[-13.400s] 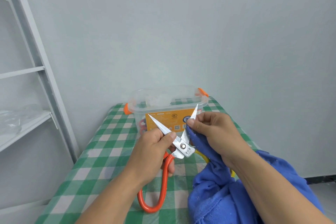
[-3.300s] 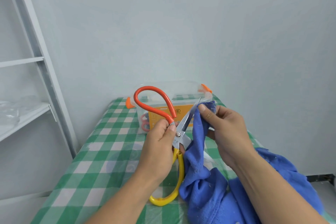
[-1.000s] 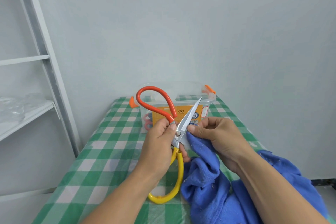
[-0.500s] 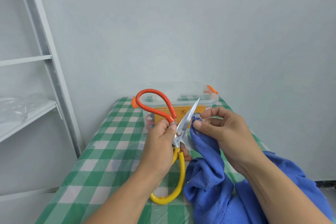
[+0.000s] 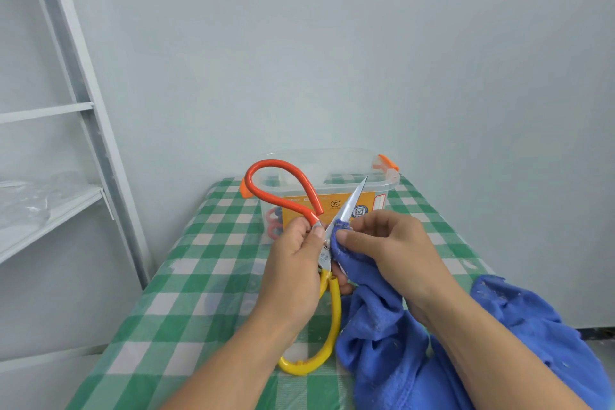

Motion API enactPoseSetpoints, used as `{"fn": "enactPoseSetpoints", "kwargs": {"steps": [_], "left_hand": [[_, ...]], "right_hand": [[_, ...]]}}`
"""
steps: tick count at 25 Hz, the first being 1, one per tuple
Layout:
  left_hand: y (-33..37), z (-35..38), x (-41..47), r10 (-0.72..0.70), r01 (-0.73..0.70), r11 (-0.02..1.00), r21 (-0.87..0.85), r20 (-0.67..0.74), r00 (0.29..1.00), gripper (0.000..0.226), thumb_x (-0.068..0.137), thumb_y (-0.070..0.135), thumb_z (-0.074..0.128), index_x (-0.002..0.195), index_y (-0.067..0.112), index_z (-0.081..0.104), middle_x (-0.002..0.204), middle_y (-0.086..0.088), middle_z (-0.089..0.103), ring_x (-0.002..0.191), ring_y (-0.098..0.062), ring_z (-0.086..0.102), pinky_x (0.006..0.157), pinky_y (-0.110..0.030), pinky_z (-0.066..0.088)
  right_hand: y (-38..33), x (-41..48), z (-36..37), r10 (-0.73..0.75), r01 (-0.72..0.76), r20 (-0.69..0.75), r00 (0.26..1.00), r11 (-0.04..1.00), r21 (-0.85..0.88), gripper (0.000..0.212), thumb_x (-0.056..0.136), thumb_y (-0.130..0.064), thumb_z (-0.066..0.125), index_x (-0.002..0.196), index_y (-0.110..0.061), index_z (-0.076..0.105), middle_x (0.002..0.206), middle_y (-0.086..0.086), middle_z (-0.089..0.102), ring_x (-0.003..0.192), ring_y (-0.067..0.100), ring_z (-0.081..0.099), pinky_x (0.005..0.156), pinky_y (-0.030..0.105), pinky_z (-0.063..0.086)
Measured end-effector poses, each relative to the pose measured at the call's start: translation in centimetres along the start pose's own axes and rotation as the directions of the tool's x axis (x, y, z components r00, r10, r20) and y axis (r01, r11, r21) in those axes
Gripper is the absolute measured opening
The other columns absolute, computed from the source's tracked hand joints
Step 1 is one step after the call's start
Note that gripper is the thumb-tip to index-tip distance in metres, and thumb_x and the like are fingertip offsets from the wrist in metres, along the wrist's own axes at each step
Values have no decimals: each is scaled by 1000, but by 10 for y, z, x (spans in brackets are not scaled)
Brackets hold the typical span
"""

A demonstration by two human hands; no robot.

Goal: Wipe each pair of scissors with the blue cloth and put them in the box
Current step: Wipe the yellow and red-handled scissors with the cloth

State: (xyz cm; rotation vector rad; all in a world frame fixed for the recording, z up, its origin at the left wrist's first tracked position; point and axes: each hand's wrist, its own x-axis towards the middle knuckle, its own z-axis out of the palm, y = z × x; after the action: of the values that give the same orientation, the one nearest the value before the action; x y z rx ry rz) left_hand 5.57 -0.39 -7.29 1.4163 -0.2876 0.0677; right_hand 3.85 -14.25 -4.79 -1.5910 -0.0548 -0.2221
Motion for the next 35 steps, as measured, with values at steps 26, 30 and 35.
{"fn": "enactPoseSetpoints", "kwargs": {"steps": [26, 30, 35], "left_hand": [[-5, -3, 4, -29, 22, 993, 117, 57, 998, 26, 107, 13, 43, 100, -11, 48, 77, -19, 58, 49, -27, 56, 58, -47, 53], [-3, -3, 2, -70, 67, 996, 61, 47, 996, 26, 107, 11, 42, 102, -13, 50, 74, -20, 58, 46, -25, 54, 48, -37, 52], [1, -4, 1, -80, 78, 996, 31, 62, 995, 28, 107, 13, 42, 105, -13, 52, 74, -25, 57, 44, -26, 52, 51, -39, 54]], "right_hand": [[20, 12, -7, -206, 205, 33, 978, 921, -331, 43, 85, -29, 79, 65, 5, 62, 52, 2, 49, 49, 9, 39, 49, 21, 34], [22, 12, -10, -163, 182, 96, 982, 952, -248, 34, 90, -19, 74, 63, -1, 64, 53, 1, 56, 50, 11, 48, 52, 26, 41], [24, 7, -11, -69, 77, 126, 990, 995, -65, 25, 94, -14, 69, 76, 3, 67, 63, 15, 67, 54, 22, 63, 57, 33, 53]]}}
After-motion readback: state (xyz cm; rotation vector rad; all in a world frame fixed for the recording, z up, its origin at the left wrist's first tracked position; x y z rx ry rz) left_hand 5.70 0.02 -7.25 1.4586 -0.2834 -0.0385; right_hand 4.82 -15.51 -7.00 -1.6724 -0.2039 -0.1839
